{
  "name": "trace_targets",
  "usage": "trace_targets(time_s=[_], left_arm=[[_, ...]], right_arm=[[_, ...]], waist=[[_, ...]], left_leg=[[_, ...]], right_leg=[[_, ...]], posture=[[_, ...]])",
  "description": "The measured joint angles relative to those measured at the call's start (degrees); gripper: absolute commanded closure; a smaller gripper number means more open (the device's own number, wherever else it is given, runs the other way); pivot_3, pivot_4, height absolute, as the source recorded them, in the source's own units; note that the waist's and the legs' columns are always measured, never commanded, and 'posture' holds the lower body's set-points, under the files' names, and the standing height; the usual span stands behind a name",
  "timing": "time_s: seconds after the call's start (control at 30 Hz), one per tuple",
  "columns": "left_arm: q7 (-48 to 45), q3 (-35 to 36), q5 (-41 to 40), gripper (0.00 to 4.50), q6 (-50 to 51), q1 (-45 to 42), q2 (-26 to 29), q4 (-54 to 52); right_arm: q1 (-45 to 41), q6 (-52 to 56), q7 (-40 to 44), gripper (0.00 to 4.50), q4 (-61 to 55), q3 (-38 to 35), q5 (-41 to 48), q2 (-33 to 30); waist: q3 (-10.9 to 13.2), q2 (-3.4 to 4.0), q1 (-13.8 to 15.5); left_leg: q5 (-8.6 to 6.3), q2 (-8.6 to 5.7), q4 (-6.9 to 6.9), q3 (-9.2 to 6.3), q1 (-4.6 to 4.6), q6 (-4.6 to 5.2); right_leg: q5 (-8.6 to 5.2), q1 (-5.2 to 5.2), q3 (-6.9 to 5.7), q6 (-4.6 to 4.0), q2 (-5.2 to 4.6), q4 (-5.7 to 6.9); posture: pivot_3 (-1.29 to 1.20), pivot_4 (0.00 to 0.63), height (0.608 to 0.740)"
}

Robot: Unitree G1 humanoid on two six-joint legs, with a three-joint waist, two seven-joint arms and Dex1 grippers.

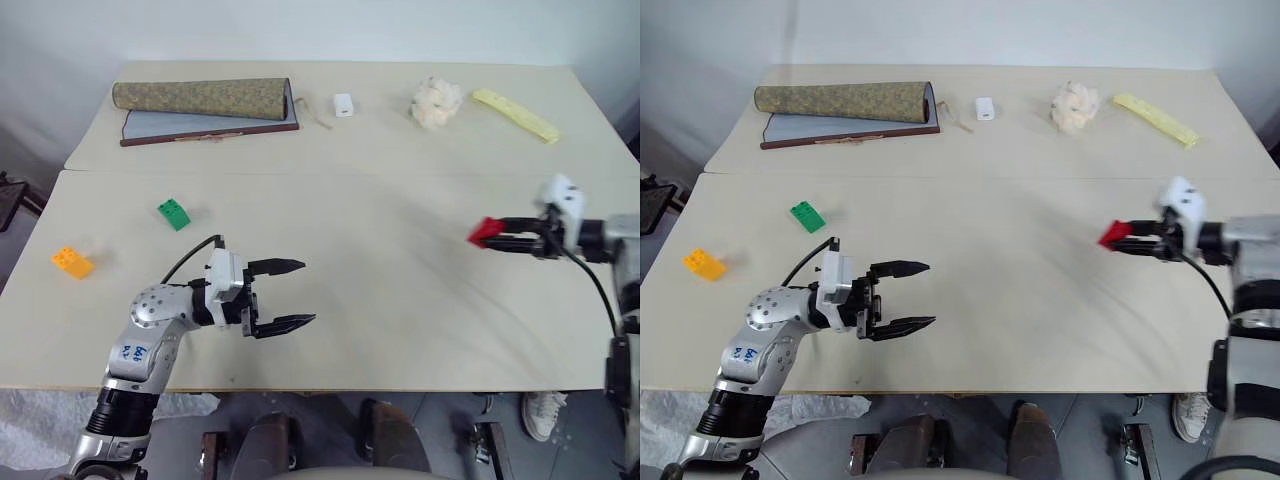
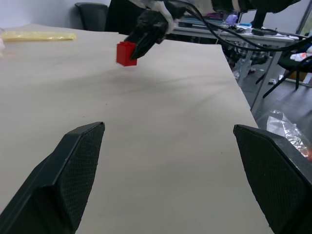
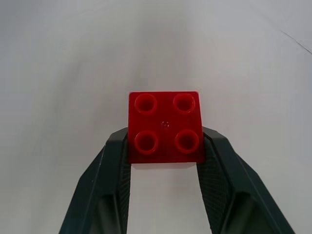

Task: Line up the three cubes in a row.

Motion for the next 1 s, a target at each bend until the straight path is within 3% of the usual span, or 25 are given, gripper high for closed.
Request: trace_targets(time_s=[0.27,0.6,0.9,1.0], left_arm=[[-1.4,2.8,-1.1,0.0,-1.4,2.5,1.7,0.0],[-1.0,8.1,-1.1,0.0,-2.8,10.1,5.1,0.1],[3.7,11.6,-1.4,0.0,-2.2,13.1,4.8,0.0],[5.3,13.9,-1.7,0.0,-2.2,14.3,4.8,-0.5]], right_arm=[[0.9,7.8,1.3,3.02,-20.9,10.1,-0.1,6.2],[2.5,3.2,1.2,3.02,-18.1,13.2,-0.7,7.5],[3.2,1.4,1.3,0.05,-15.1,12.1,0.2,7.8],[5.2,-1.8,1.6,0.02,-15.2,8.5,3.8,7.7]], waist=[[0.0,0.02,1.3],[0.0,0.03,1.2],[0.0,0.04,1.2],[0.0,0.03,1.2]], left_leg=[[-0.08,-0.09,0.33,-0.59,-0.24,0.01],[-0.11,-0.07,0.37,-0.57,-0.24,-0.01],[-0.11,-0.06,0.37,-0.58,-0.23,-0.01],[-0.12,-0.07,0.37,-0.57,-0.23,-0.01]], right_leg=[[0.0,-0.03,-0.12,0.0,-0.02,0.02],[0.0,-0.03,-0.15,0.0,-0.01,0.05],[0.0,-0.03,-0.14,0.0,-0.01,0.07],[0.0,-0.03,-0.13,0.0,-0.01,0.05]], posture=[[0.0,0.15,0.74],[0.0,0.15,0.74],[0.0,0.15,0.74],[0.0,0.15,0.74]])
